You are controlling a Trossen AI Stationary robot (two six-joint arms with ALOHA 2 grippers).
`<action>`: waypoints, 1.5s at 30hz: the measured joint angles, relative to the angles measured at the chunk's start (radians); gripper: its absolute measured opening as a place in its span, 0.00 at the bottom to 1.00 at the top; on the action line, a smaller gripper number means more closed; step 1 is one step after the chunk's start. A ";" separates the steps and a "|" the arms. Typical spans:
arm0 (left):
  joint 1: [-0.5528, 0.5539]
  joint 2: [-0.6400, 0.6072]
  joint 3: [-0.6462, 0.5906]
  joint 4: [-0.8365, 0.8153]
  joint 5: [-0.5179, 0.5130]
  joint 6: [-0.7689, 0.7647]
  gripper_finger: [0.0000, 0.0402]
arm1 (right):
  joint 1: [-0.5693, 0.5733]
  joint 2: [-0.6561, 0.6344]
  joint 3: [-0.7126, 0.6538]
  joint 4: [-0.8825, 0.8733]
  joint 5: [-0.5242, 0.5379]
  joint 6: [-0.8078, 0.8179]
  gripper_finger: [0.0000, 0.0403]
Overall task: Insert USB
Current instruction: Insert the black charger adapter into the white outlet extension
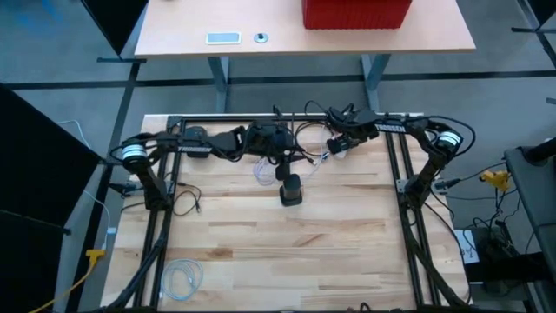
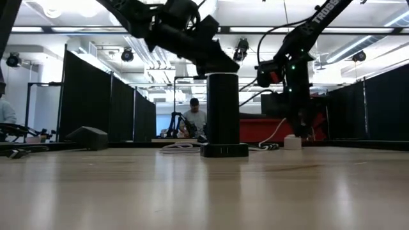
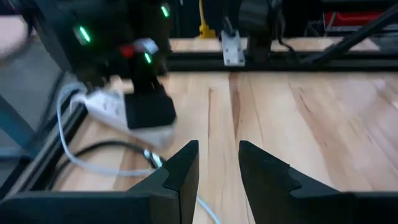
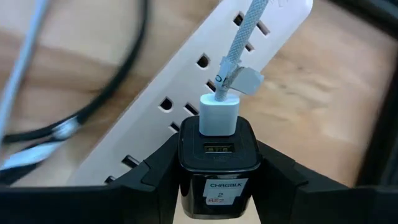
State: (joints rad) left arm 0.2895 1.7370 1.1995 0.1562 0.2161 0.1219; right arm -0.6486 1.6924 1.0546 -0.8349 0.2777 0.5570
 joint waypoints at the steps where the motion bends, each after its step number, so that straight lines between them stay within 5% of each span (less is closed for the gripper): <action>1: 0.002 0.000 0.008 -0.002 0.000 0.000 0.26 | 0.014 0.000 0.000 0.003 -0.012 0.012 0.36; 7: 0.036 0.001 0.037 -0.005 0.000 0.014 0.26 | 0.085 -0.006 0.000 0.012 -0.098 0.053 0.36; 24: 0.061 0.297 0.264 0.018 0.029 0.060 0.26 | -0.071 -0.168 -0.006 -0.067 -0.105 -0.079 0.36; 34: 0.058 0.547 0.687 -0.252 0.026 -0.006 0.26 | -0.193 -0.245 -0.008 -0.004 -0.254 -0.185 0.36; 45: 0.043 0.692 0.847 -0.290 -0.058 -0.114 0.26 | -0.211 -0.462 -0.011 0.091 -0.353 -0.334 0.36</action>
State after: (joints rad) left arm 0.3325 2.4294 2.0466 -0.1334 0.1583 0.0074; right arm -0.8594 1.2301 1.0434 -0.7435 -0.0756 0.2234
